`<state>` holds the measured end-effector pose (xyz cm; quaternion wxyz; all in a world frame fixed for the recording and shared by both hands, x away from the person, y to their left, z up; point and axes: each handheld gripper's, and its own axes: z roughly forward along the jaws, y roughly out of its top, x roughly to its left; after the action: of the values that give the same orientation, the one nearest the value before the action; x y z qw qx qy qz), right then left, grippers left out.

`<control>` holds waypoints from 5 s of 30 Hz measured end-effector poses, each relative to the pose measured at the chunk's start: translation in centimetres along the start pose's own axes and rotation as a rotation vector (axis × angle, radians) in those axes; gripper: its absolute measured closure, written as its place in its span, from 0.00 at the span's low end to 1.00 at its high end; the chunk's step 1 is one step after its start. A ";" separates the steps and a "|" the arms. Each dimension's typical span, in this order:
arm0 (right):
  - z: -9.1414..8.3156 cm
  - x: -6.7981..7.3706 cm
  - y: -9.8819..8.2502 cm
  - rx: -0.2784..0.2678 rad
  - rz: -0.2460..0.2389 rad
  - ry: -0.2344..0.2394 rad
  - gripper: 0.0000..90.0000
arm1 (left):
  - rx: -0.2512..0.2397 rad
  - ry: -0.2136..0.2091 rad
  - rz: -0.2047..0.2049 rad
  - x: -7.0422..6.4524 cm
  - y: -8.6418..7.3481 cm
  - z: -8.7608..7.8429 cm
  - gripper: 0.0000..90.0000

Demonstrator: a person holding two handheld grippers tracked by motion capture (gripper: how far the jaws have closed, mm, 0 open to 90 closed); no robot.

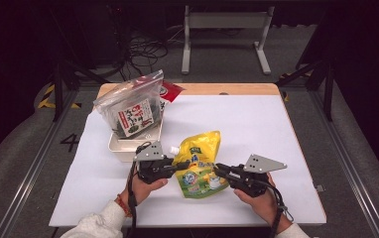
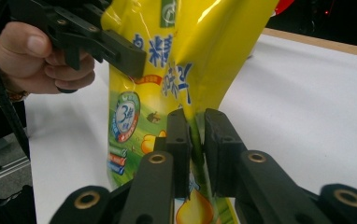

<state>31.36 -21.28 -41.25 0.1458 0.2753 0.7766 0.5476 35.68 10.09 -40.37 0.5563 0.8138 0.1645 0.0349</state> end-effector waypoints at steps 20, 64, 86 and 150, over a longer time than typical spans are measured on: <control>-2.1 -1.5 -0.7 0.100 -0.049 -0.149 0.41 | -0.037 0.082 0.086 -0.4 0.8 -3.7 0.95; -4.0 -3.1 -3.8 0.247 -0.060 -0.242 0.18 | -0.146 0.320 0.163 2.2 3.1 -14.9 0.95; -3.4 -3.0 -4.3 0.282 -0.071 -0.232 0.17 | 0.003 0.290 0.196 7.0 2.5 -16.4 0.95; -2.6 -2.6 -4.5 0.335 -0.090 -0.211 0.17 | 0.044 0.316 0.059 8.8 -3.0 -14.3 0.96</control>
<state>30.84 -25.91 -44.67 0.2027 0.3166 0.8488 0.3718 39.87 26.53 -38.78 0.5044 0.8145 0.2265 0.1754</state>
